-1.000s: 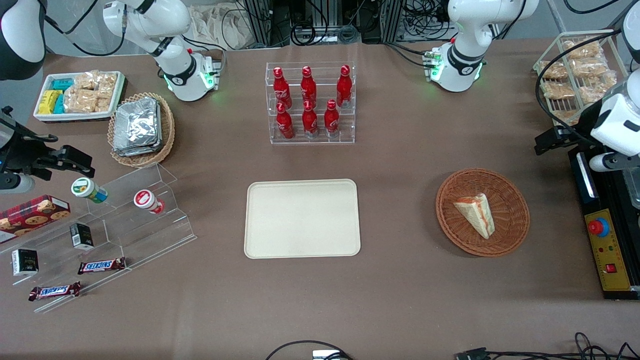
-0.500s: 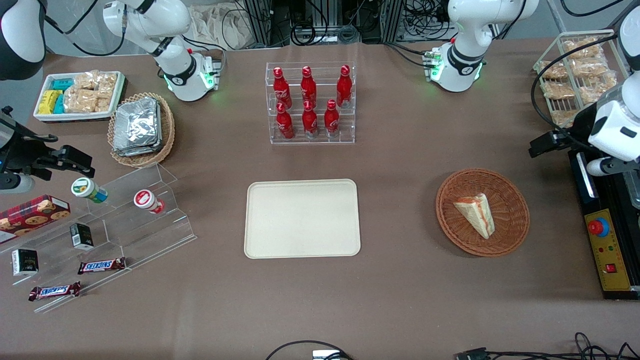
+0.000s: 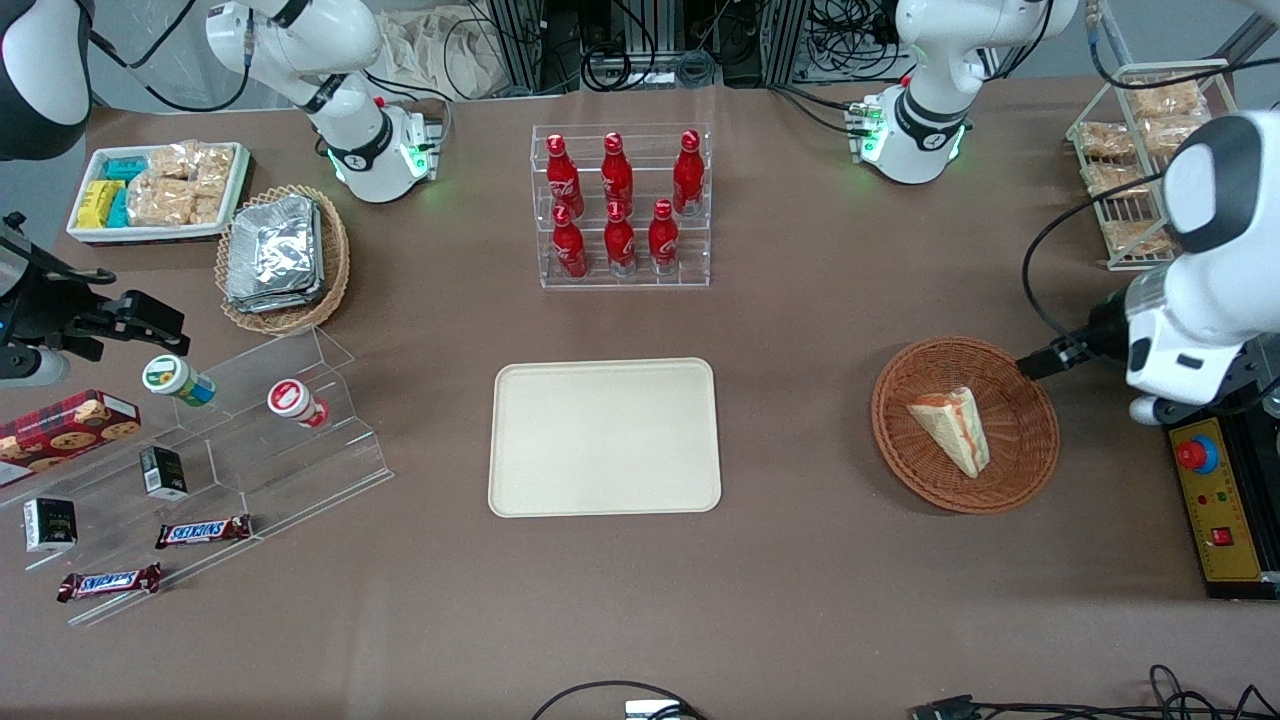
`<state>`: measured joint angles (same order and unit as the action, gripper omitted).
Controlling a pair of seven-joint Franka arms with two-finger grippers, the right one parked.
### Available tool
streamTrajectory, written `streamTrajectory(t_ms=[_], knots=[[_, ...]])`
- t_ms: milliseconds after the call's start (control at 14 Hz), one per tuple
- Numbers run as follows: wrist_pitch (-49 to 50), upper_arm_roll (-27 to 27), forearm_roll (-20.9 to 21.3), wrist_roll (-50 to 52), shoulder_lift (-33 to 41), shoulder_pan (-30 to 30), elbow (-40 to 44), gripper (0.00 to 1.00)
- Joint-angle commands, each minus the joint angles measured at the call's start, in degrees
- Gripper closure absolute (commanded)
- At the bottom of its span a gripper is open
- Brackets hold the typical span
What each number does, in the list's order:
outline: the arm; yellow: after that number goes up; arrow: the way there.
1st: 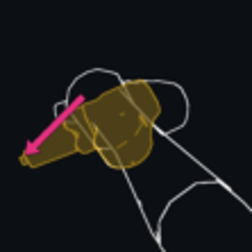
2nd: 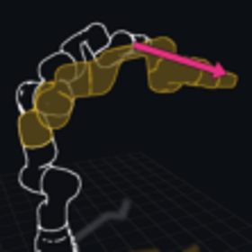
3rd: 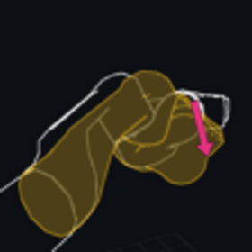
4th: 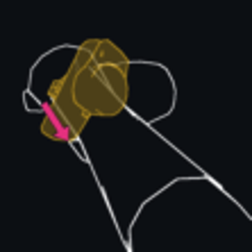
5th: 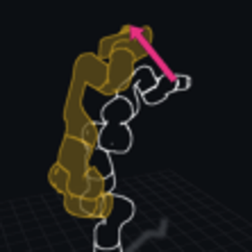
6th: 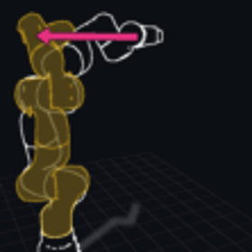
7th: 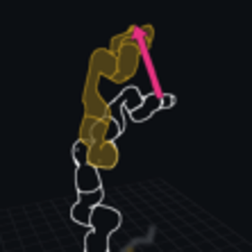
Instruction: Place sandwich from basket to tray
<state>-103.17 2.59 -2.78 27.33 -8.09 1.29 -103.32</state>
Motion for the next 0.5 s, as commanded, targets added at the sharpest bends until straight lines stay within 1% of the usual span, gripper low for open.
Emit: streamTrajectory(t_ms=[0,143,286,429], knots=[[-9.8,-0.6,-0.9,1.2,-1.0,-0.4,-7.2,0.0],[-14.8,-0.6,-0.9,1.5,-2.7,-0.4,-9.7,0.0],[-17.8,-0.5,-1.1,2.3,-5.3,-0.4,-10.0,0.0],[-21.0,-0.5,-2.4,2.4,-8.1,-0.7,-10.1,0.0]])
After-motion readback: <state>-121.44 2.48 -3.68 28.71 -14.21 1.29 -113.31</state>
